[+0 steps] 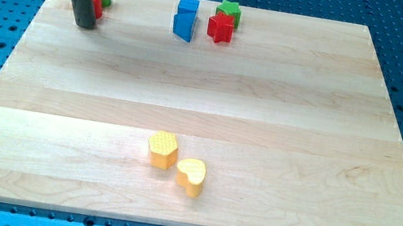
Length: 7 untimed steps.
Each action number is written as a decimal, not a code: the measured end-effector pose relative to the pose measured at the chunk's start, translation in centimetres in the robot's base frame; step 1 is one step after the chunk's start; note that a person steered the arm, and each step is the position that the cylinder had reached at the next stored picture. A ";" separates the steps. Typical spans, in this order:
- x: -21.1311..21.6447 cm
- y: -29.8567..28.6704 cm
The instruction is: Place the arm left to the hexagon
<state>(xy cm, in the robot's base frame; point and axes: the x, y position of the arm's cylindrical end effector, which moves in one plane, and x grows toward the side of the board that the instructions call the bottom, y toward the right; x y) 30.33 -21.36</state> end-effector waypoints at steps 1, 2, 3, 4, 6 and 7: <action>0.0 0.0; 0.9 0.7; 1.6 10.2; 6.6 22.3; 24.5 36.3; 30.4 29.4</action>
<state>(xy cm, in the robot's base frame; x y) 60.72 8.02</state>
